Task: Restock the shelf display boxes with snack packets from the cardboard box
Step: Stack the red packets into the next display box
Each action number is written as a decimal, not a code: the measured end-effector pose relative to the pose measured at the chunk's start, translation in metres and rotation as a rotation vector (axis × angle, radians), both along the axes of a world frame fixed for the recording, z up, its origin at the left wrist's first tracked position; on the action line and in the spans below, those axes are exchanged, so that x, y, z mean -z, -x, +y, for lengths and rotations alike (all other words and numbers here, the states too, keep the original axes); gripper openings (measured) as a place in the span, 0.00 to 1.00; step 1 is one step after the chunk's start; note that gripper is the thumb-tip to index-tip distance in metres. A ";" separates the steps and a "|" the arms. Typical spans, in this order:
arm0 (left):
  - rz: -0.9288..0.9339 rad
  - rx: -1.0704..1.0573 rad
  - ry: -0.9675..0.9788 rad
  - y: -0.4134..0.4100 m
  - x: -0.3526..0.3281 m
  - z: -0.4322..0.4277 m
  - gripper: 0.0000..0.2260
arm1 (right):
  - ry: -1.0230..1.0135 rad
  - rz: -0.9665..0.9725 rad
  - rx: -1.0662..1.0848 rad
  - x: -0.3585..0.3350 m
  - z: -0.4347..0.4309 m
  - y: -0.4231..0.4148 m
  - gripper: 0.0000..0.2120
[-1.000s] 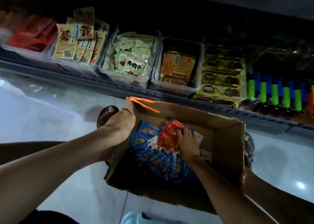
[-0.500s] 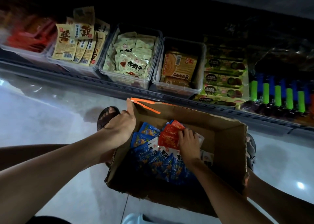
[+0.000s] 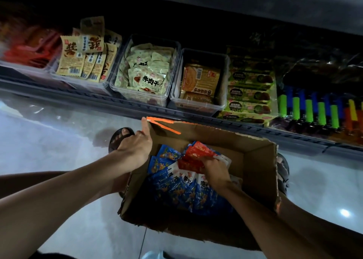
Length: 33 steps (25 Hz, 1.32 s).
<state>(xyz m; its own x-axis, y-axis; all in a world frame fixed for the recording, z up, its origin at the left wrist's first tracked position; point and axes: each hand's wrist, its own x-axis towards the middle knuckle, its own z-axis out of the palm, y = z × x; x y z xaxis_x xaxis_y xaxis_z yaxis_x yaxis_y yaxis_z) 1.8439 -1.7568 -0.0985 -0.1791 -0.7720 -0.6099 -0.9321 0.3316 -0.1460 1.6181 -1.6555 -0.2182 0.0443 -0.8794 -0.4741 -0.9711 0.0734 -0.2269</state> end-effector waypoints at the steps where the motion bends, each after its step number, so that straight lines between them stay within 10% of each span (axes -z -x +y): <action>1: -0.009 0.009 -0.007 0.001 -0.006 -0.001 0.41 | -0.021 0.001 0.019 -0.014 -0.004 0.004 0.20; 6: 0.246 0.086 -0.040 0.032 -0.065 -0.010 0.35 | -0.077 -0.216 0.043 -0.134 -0.030 0.032 0.21; 12: 0.870 -0.042 -0.547 0.079 -0.197 -0.006 0.16 | 0.064 -0.283 -0.093 -0.333 -0.033 0.060 0.19; 19: 0.936 -0.152 -1.144 0.086 -0.248 0.004 0.15 | 0.214 -0.416 -0.004 -0.400 -0.014 0.065 0.13; 24: 1.136 -0.297 -0.910 0.095 -0.240 0.003 0.13 | 0.653 -0.256 0.203 -0.385 -0.028 0.071 0.18; 29: 1.290 -0.334 -0.762 0.101 -0.241 0.005 0.13 | 0.530 -0.893 0.678 -0.373 -0.026 0.057 0.21; 33: 1.263 -0.306 -0.716 0.105 -0.239 0.014 0.12 | 0.496 -1.042 0.805 -0.370 -0.026 0.047 0.20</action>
<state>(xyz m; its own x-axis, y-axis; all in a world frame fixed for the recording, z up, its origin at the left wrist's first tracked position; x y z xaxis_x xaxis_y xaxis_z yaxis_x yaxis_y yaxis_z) 1.7394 -1.7428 0.1409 -0.7572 -0.4865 -0.4359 -0.3603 -0.2455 0.8999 1.5710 -1.6813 0.1520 -0.4098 -0.8955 -0.1734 -0.0741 0.2222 -0.9722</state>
